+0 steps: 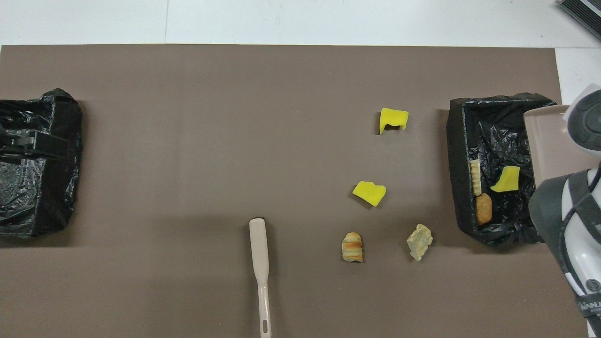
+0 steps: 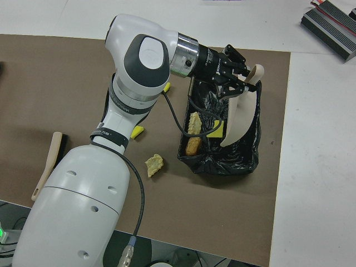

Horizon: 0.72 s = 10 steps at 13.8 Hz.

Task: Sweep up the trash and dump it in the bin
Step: 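Tip the dustpan over the bin with the right gripper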

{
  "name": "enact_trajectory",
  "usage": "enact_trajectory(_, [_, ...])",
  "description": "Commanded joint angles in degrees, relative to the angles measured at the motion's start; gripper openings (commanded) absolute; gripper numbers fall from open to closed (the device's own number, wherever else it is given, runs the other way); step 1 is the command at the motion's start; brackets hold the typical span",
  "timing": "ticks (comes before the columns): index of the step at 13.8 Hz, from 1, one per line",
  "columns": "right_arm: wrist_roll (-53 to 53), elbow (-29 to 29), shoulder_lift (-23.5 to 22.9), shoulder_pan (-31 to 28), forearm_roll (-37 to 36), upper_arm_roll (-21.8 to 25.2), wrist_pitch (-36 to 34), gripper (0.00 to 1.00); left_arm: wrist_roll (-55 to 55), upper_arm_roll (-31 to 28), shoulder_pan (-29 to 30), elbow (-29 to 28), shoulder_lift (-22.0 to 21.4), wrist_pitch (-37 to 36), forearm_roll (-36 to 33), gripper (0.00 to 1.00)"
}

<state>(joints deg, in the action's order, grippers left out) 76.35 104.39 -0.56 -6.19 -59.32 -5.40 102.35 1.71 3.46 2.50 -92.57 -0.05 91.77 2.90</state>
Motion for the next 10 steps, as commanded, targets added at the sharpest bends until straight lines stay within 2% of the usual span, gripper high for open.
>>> enact_trajectory(1, [-0.9,-1.5,0.2,0.0,-1.9,-0.1,-1.0,0.0,0.4,0.1,-0.4,-0.4,-0.9,-1.2,-1.3,1.0])
enact_trajectory(6, [-0.6,-6.3,0.4,1.6,1.0,-0.8,-3.6,0.0,0.5,0.4,-0.4,-0.3,-1.4,-1.3,-1.3,1.0])
enact_trajectory(8, [-1.2,-8.8,0.0,3.2,5.2,-0.9,-5.1,0.0,0.6,0.4,-0.1,-0.4,-1.6,-1.2,-1.2,1.0])
enact_trajectory(10, [-8.3,-10.6,-0.7,3.9,11.6,-0.9,-7.6,0.0,0.4,0.4,-0.2,-0.2,-1.5,-0.7,-0.8,1.0])
